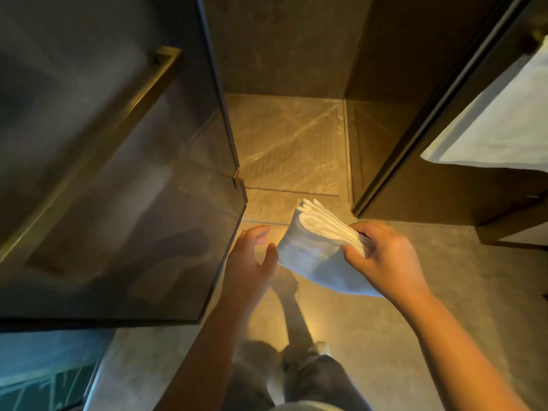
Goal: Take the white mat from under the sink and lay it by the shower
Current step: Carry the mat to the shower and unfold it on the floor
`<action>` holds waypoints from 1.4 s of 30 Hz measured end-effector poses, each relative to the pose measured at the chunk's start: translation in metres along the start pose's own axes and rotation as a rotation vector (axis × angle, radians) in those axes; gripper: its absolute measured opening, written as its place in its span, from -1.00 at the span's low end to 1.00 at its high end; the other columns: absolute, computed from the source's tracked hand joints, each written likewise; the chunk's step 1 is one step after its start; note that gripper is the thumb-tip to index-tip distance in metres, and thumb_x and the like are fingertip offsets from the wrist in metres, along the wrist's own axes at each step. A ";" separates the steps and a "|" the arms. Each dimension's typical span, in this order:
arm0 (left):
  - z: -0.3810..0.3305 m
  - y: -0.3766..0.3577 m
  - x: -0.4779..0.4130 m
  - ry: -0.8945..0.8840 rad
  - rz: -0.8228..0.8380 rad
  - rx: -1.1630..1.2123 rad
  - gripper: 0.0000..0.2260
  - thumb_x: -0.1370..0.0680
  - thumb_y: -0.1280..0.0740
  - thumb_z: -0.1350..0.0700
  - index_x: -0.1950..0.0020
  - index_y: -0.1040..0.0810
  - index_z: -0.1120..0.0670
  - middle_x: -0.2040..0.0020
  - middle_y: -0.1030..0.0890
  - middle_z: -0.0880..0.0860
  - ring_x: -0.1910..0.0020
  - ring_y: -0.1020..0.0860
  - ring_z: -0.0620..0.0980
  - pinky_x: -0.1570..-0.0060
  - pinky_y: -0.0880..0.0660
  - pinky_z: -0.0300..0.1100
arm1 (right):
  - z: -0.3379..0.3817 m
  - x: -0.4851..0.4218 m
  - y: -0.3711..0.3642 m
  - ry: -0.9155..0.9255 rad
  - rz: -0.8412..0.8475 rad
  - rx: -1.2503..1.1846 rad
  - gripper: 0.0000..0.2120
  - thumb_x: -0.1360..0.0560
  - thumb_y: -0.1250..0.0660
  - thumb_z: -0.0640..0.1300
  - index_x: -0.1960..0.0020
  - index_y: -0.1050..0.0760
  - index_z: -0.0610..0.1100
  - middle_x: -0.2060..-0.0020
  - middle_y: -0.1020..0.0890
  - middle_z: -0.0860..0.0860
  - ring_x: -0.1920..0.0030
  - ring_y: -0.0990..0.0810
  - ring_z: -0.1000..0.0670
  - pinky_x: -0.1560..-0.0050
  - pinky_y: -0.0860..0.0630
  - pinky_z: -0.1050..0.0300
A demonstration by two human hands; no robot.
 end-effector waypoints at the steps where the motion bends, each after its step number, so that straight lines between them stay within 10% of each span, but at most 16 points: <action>1: -0.001 -0.006 -0.005 0.001 0.011 -0.005 -0.67 -0.44 -0.22 0.07 -0.16 -0.49 0.13 -0.12 -0.57 0.07 -0.09 -0.53 -0.06 -0.08 -0.40 -0.19 | -0.008 -0.008 -0.002 0.008 0.004 0.003 -0.79 -0.33 -0.41 -0.23 0.05 -0.58 -0.08 0.14 -0.66 -0.05 0.15 -0.58 -0.10 0.25 -0.41 0.12; 15: 0.139 -0.107 -0.146 -0.032 0.121 -0.031 -0.72 -0.48 -0.31 0.28 -0.17 -0.48 0.12 -0.09 -0.49 -0.04 -0.10 -0.49 -0.08 -0.06 -0.36 -0.29 | -0.138 -0.113 -0.150 -0.055 0.050 0.025 -0.77 -0.30 -0.43 -0.32 0.06 -0.58 -0.14 0.19 -0.64 -0.11 0.18 -0.58 -0.15 0.21 -0.34 0.18; 30: 0.395 -0.262 -0.247 -0.181 0.445 -0.044 -0.50 -0.34 -0.28 -0.28 -0.25 -0.22 -0.34 -0.30 -0.38 -0.19 -0.29 -0.33 -0.24 -0.19 -0.29 -0.33 | -0.311 -0.176 -0.390 0.062 0.130 0.032 -0.79 -0.37 -0.41 -0.28 0.00 -0.55 -0.21 0.19 -0.59 -0.16 0.13 -0.54 -0.18 0.17 -0.36 0.13; 33: 0.423 -0.288 -0.260 -0.277 0.533 -0.096 -0.41 -0.30 -0.40 -0.18 -0.22 -0.16 -0.39 -0.22 -0.26 -0.40 -0.18 -0.28 -0.45 -0.09 -0.22 -0.58 | -0.333 -0.187 -0.422 0.138 0.178 0.052 -0.78 -0.39 -0.34 -0.18 -0.03 -0.54 -0.20 0.15 -0.60 -0.15 0.10 -0.53 -0.17 0.14 -0.39 0.07; 42: 0.490 -0.337 -0.315 -0.369 0.528 -0.133 -0.75 -0.35 -0.49 0.09 0.09 -0.46 -0.09 0.12 -0.46 -0.16 0.15 -0.47 -0.25 0.24 -0.34 -0.51 | -0.380 -0.236 -0.488 0.278 0.205 0.121 -0.75 -0.41 -0.37 -0.18 -0.08 -0.53 -0.14 0.08 -0.61 -0.11 0.05 -0.53 -0.11 0.13 -0.38 0.09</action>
Point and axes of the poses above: each hand's wrist, its own x-axis away from the middle knuckle, its own y-axis out of the back of the hand, z = x × y, the point moved 2 cm from there along -x, towards the middle knuckle
